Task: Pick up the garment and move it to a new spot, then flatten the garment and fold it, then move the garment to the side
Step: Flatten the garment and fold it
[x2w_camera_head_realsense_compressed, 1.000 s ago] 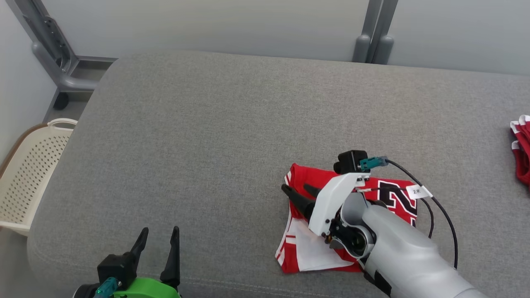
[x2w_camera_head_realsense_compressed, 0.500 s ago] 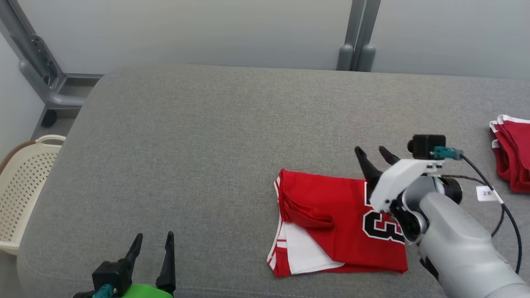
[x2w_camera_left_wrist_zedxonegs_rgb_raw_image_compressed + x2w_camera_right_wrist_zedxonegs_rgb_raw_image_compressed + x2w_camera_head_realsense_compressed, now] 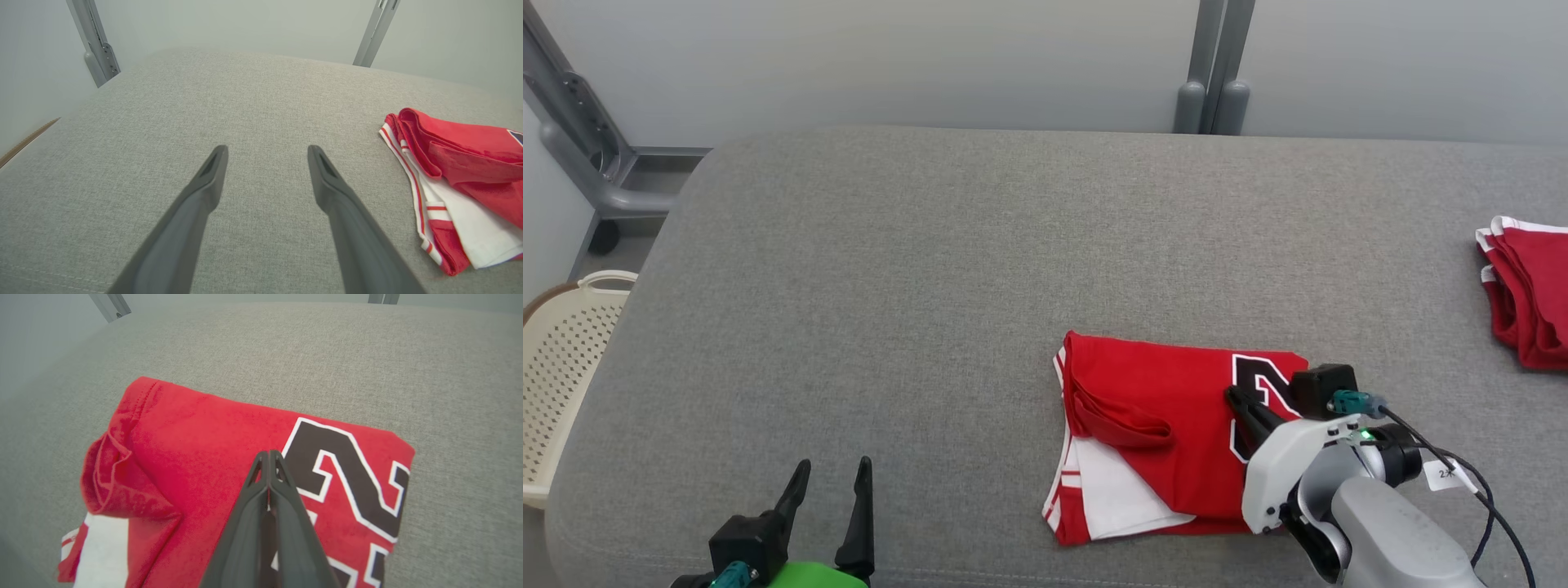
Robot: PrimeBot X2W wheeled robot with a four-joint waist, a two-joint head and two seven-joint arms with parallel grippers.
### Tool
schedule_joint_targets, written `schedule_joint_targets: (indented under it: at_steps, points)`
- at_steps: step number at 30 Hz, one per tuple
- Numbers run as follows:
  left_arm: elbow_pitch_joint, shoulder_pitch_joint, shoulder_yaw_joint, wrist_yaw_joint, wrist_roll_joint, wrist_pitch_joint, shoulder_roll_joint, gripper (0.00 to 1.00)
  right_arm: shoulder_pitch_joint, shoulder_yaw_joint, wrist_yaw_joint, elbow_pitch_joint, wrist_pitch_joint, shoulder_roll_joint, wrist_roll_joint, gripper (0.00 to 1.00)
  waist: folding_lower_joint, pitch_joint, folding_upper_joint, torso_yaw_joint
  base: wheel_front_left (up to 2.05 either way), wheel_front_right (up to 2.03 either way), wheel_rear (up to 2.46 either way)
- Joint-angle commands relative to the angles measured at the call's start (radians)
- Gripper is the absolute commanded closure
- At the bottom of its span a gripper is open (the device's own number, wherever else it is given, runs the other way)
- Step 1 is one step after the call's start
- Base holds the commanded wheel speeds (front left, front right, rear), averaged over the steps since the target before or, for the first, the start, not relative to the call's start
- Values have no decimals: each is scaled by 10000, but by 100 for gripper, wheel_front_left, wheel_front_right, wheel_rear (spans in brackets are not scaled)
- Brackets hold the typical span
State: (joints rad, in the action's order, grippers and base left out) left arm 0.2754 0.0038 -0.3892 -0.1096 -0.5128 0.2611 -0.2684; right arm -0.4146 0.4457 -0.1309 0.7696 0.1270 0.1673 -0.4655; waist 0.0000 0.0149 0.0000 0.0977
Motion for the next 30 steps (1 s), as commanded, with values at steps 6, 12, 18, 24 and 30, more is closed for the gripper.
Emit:
schedule_joint_targets:
  at_steps: [6, 12, 18, 24, 30]
  points:
    - [145, -133, -44, 105, 25, 44, 5, 0, 603, -2, 5, -431, -455, -259, 1338, 100, 0, 19, 0, 171, 0, 0, 0]
    - [107, -127, -34, 53, 20, 45, -14, 0, 1018, 68, 5, -933, -893, -664, 1908, 100, 0, 46, 0, 293, 0, 0, 0]
    - [117, -206, -13, 63, -34, 45, -31, 0, 1154, 709, 5, -1367, -1297, -969, 2010, 100, 0, 116, 0, 331, 0, 0, 0]
    - [207, -305, -22, 111, -64, 38, -28, 0, 1158, 2289, 5, -1604, -1668, -1141, 1434, 100, 0, 112, 0, 426, 0, 0, 0]
    - [174, -245, 3, 35, -54, 38, -42, 0, 858, 2797, 5, -2037, -1521, -1151, 785, 100, 0, 83, 0, 437, 0, 0, 0]
